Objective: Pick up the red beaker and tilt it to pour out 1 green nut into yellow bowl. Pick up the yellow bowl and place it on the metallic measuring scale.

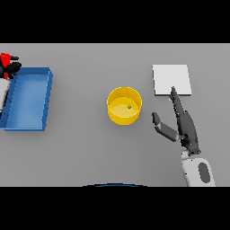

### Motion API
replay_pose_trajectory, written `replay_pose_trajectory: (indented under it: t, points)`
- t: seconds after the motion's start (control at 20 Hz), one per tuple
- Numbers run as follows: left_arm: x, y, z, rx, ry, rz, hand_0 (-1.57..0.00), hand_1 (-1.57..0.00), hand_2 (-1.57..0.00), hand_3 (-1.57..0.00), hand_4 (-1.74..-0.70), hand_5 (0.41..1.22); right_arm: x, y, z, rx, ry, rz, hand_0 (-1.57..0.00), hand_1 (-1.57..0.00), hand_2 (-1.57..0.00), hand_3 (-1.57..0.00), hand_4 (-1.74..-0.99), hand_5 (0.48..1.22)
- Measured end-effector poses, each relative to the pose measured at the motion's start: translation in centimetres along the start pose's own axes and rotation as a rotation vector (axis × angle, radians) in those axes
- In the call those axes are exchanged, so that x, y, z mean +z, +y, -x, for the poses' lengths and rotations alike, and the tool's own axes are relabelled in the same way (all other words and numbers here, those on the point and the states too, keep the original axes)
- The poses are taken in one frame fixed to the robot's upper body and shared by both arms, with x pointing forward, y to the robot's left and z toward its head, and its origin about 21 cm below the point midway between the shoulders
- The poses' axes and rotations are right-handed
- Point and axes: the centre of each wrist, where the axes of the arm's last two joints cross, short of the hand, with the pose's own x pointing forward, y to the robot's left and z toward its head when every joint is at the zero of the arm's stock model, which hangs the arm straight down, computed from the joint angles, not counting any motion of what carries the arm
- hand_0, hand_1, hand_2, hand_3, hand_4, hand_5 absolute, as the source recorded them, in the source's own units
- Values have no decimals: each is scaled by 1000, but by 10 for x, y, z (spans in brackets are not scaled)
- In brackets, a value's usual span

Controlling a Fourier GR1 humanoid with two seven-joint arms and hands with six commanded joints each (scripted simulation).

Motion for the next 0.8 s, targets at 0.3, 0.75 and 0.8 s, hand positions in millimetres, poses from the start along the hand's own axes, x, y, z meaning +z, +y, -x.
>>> replay_pose_trajectory:
  t: [0.3,0.75,0.8]
  points:
    - [26,14,14,-120,-121,211,-1003,-883,-839,-707,-933,697,-1,-2,1,18,10,-1,1,1,1,1,-1162,671]
    - [75,26,16,-241,-126,245,-134,-118,-112,-94,-715,647,0,-1,-2,20,6,-10,1,1,1,1,-1173,688]
    - [77,23,16,-242,-135,238,-107,-94,-89,-75,-708,647,0,-1,-1,22,8,-10,1,1,1,1,-1176,688]
